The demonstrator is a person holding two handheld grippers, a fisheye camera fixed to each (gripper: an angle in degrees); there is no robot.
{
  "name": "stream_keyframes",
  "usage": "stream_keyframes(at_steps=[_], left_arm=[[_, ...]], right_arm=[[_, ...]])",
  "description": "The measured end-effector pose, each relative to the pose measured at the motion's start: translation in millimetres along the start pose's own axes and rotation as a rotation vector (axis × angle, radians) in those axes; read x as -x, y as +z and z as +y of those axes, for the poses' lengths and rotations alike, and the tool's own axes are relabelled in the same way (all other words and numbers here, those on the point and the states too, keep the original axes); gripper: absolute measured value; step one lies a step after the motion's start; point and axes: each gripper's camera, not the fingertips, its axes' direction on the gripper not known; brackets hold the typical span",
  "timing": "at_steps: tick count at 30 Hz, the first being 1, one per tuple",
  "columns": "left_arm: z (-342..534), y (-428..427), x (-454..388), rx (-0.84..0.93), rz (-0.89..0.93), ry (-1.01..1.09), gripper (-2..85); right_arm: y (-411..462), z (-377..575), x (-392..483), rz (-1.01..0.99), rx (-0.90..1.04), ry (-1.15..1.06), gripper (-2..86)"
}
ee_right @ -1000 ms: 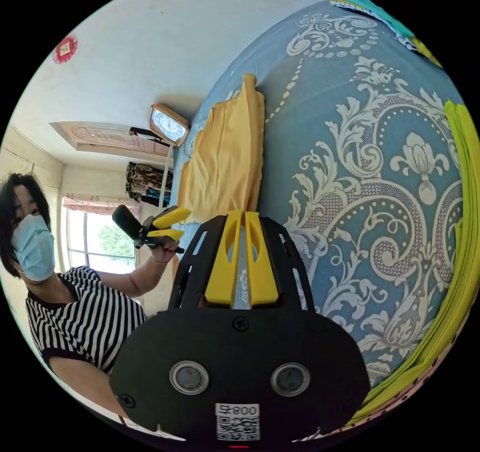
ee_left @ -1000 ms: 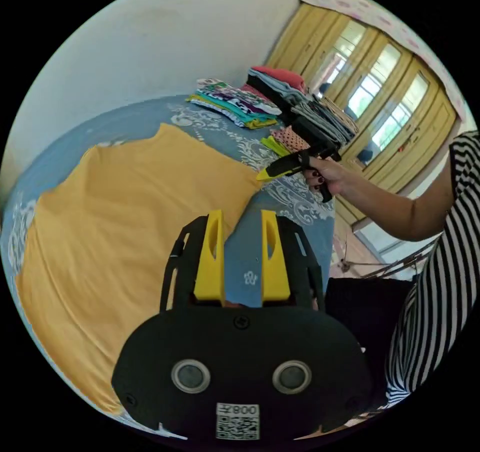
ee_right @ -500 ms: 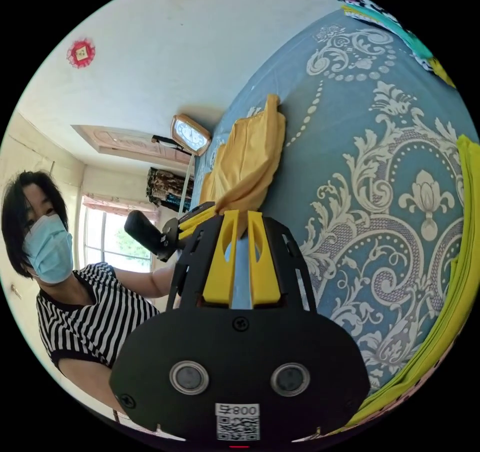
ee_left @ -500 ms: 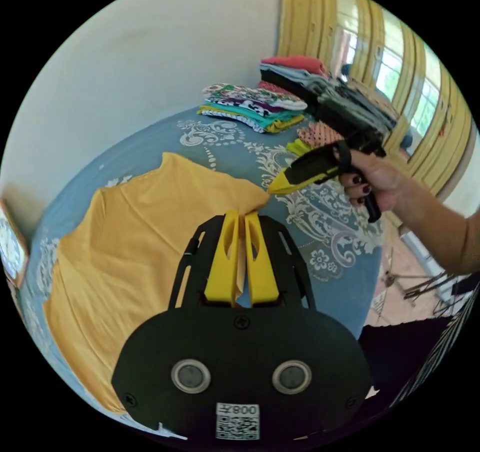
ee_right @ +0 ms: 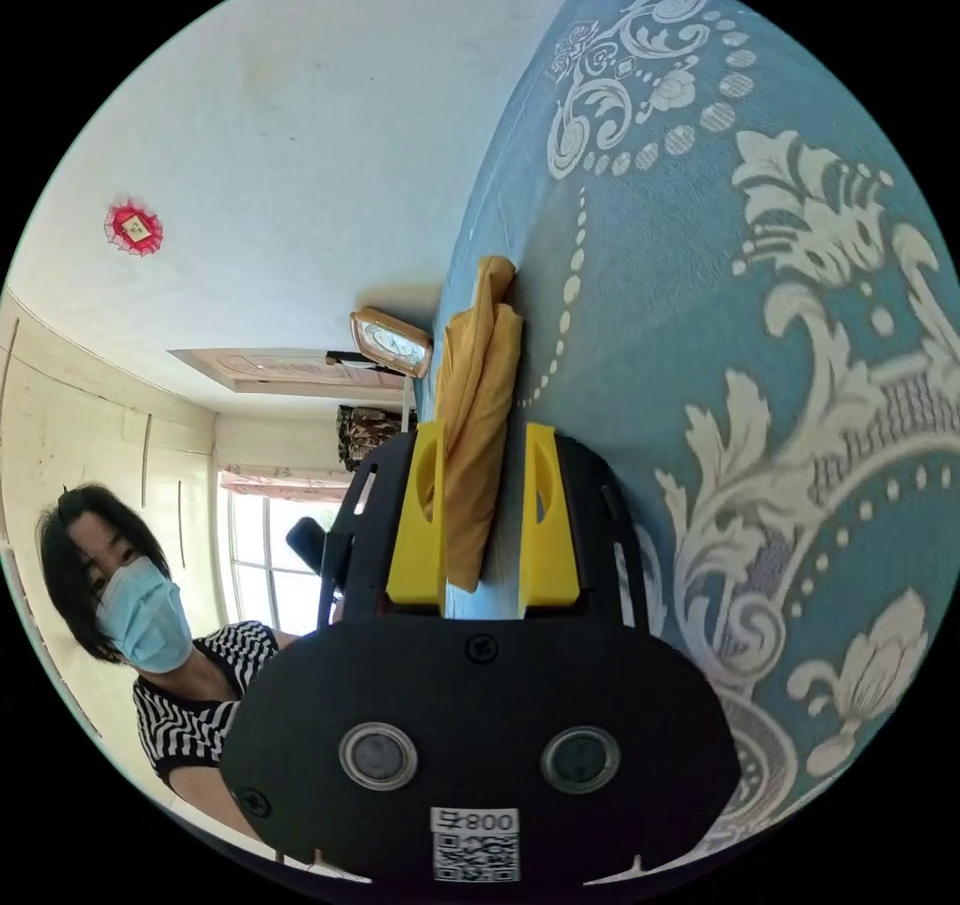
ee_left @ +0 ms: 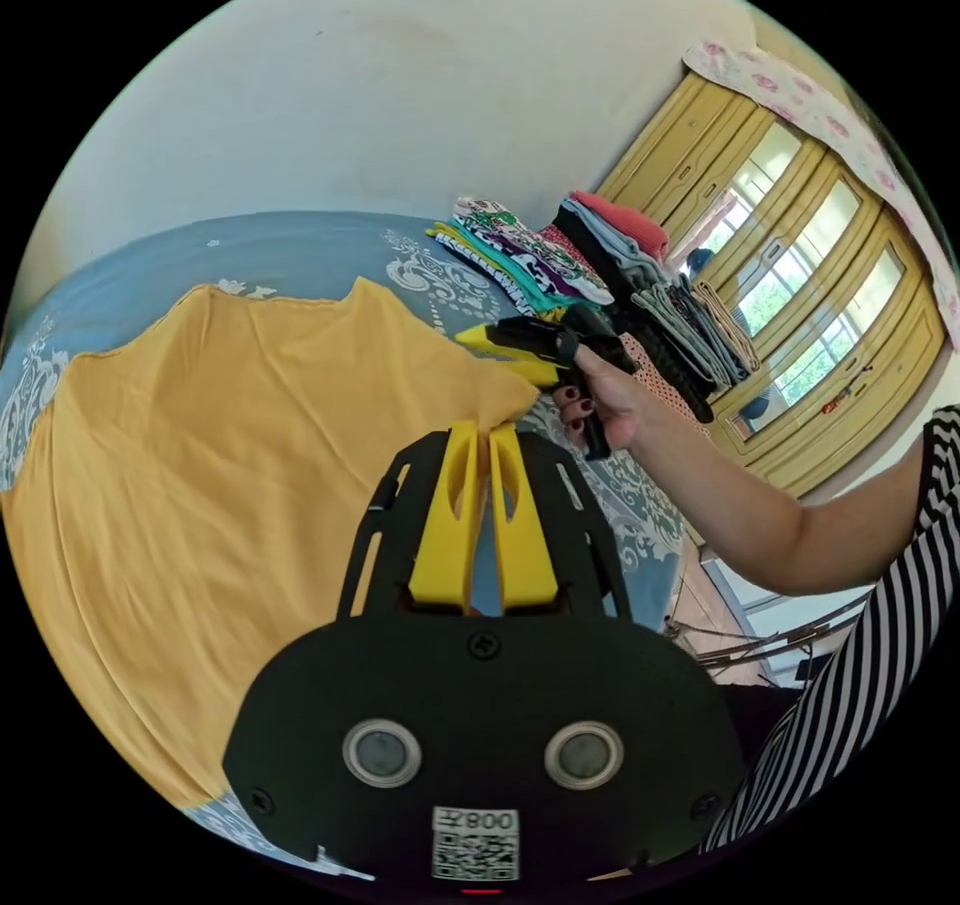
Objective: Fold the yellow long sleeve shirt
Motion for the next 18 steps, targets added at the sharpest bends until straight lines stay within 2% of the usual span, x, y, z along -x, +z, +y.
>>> stream_keyframes(at_steps=[8,18], left_arm=[[-2,0,-8,0.025,-0.011,0.056,1.8],[-8,-34,-4,0.017,0.013,0.056,1.8]], right_arm=[[58,-47,13,0.08,0.046,-0.027,12.3],[135,-82,17,0.122,0.073,-0.029,4.9]])
